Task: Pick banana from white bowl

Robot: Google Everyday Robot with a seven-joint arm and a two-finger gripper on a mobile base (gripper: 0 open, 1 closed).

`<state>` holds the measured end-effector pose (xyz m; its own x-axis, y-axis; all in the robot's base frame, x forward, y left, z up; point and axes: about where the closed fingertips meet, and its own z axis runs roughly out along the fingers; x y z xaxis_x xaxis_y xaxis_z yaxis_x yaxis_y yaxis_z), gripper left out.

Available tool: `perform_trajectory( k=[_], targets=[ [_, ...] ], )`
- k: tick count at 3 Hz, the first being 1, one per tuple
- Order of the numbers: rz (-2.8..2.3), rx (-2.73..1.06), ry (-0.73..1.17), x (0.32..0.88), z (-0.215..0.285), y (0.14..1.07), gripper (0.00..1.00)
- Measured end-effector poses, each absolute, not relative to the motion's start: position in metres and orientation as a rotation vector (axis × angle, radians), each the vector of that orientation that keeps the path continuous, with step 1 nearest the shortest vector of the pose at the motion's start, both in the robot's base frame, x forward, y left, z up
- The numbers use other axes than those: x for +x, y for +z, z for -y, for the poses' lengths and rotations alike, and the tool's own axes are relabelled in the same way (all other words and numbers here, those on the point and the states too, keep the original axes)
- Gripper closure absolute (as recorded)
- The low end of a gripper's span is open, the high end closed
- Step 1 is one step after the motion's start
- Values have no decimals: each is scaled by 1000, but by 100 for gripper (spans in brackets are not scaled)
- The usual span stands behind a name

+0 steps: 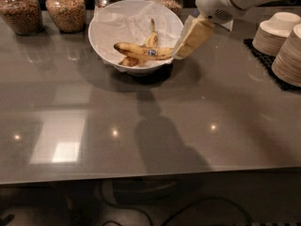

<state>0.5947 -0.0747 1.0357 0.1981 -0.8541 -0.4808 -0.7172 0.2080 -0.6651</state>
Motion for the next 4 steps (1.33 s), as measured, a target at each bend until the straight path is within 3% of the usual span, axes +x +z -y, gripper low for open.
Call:
perform_trajectory(
  k=[1,2,3,4],
  targets=[
    [-1500,-1544,-189,622,61,1029,15],
    [-1479,-1562,-176,648,48,1012,38],
    [-1491,-1584,-143,660,41,990,46],
    [-1512,-1599,-106,669,36,969,44]
  ],
)
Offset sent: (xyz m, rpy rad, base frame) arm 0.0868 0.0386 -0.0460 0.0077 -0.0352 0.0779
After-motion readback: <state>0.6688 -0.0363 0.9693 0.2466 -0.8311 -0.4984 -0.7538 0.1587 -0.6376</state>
